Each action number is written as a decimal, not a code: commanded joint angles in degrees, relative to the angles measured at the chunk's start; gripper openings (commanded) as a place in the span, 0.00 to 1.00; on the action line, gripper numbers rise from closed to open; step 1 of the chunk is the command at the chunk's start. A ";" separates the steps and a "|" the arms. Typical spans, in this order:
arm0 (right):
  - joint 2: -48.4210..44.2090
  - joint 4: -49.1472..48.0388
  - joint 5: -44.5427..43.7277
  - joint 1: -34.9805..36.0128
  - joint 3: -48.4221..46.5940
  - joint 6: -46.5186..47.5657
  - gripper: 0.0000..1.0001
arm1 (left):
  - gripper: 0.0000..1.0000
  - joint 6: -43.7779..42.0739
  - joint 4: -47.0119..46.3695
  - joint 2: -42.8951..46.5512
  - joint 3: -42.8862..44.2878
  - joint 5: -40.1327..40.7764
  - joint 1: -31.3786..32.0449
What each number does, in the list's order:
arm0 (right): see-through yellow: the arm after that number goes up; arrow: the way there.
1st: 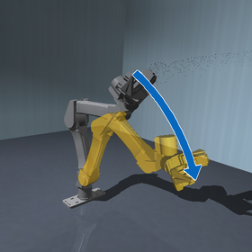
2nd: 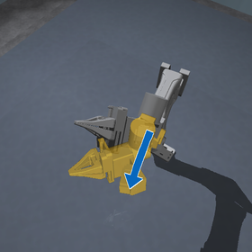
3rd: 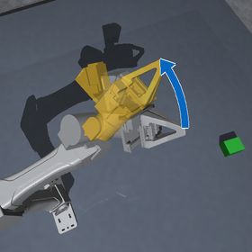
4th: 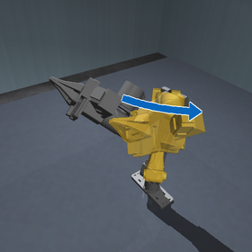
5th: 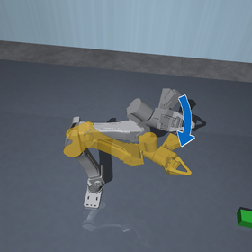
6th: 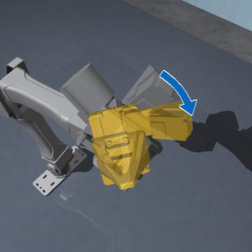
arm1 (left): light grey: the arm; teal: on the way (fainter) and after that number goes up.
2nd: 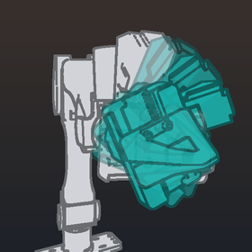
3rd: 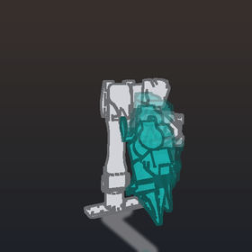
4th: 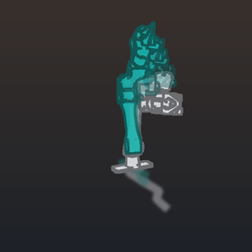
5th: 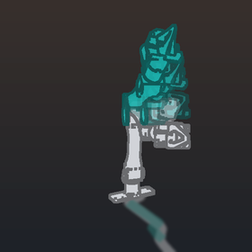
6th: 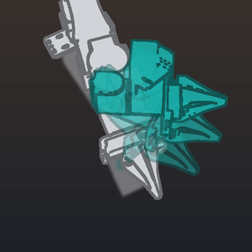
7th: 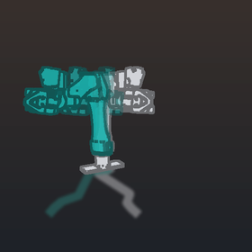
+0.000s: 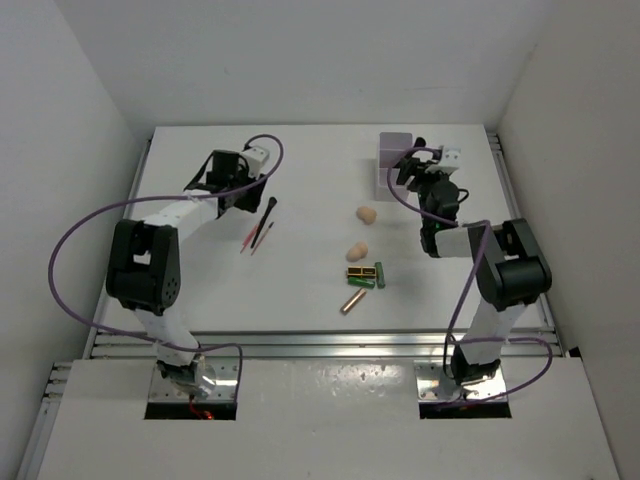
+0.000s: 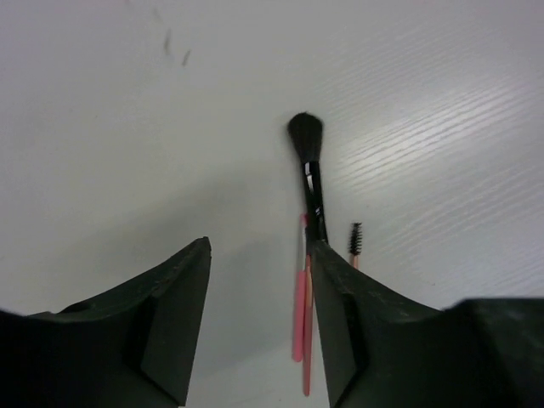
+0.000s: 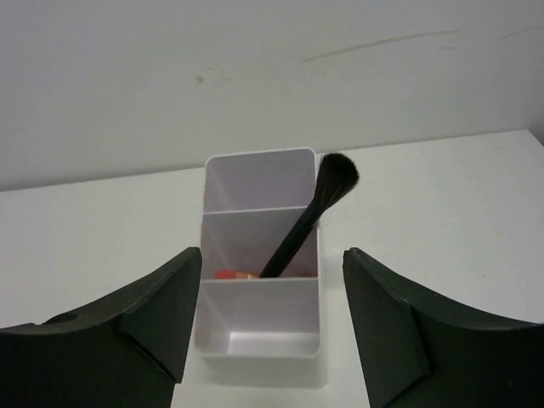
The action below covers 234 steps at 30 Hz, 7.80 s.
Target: Organize the makeup
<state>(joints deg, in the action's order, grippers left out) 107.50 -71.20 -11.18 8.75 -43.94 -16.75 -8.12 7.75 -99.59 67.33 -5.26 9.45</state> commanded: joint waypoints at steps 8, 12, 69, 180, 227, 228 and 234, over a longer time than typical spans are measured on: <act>-23.10 34.07 3.09 2.50 4.92 4.18 0.71 | 0.68 -2.51 10.09 -12.11 13.27 -6.26 7.41; -26.11 35.96 5.46 2.14 6.76 5.59 0.71 | 0.67 -1.03 10.09 -14.31 14.58 -1.17 8.65; -33.94 37.01 12.32 -0.23 12.65 9.19 0.70 | 0.02 10.58 12.37 -25.21 25.22 -0.54 5.49; -35.26 68.21 26.30 -1.72 4.39 14.56 0.79 | 0.32 1.09 17.04 -10.36 9.40 0.68 9.88; -37.18 67.95 28.58 -1.98 5.09 16.23 0.81 | 0.27 -1.19 24.59 -19.49 11.77 -1.77 5.84; -37.36 67.77 28.50 -2.07 5.27 16.31 0.81 | 0.27 -1.20 25.12 -19.50 11.77 -1.77 5.84; -38.68 67.60 28.49 -2.25 6.58 18.33 0.82 | 0.28 -0.67 29.34 -20.02 12.39 -1.25 6.37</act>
<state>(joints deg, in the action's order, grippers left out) 70.57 -2.07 16.75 6.87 -37.95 -0.73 -8.99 29.93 -116.27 80.71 -6.44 16.03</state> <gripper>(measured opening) 0.818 0.282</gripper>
